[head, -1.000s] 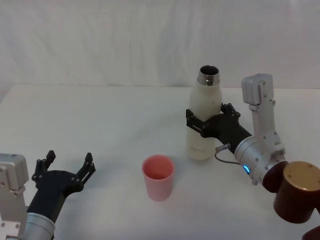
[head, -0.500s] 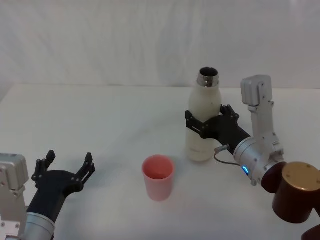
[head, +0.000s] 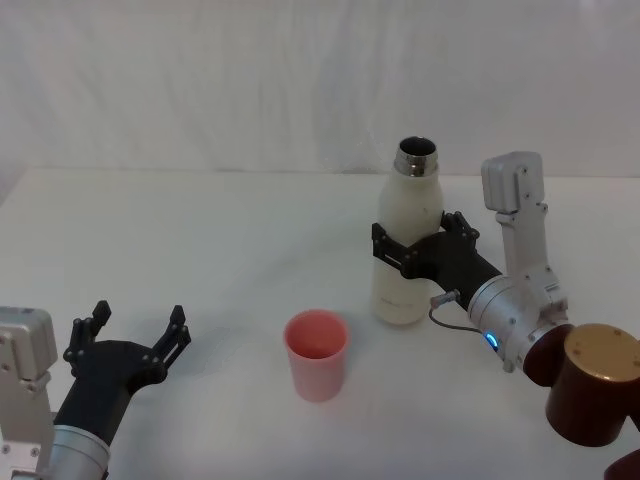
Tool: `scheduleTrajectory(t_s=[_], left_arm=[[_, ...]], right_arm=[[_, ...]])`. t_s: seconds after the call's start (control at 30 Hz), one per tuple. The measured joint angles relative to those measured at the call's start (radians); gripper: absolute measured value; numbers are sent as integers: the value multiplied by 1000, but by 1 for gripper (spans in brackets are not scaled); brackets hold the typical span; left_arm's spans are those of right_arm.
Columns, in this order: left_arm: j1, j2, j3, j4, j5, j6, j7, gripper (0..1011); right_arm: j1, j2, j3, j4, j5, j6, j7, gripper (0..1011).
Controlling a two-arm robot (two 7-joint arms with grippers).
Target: Grasp the thermos with one hand and pour water into the cup lid.
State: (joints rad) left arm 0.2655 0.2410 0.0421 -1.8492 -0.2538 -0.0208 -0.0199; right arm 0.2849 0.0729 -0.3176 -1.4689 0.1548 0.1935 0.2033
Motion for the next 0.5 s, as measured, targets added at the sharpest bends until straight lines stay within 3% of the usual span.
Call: scheduleTrajectory(t_s=[0.5], left_arm=[[0,0,0,0,0,0,0,1001]], right_arm=[[4,4,-6,9,6,3,0,956]])
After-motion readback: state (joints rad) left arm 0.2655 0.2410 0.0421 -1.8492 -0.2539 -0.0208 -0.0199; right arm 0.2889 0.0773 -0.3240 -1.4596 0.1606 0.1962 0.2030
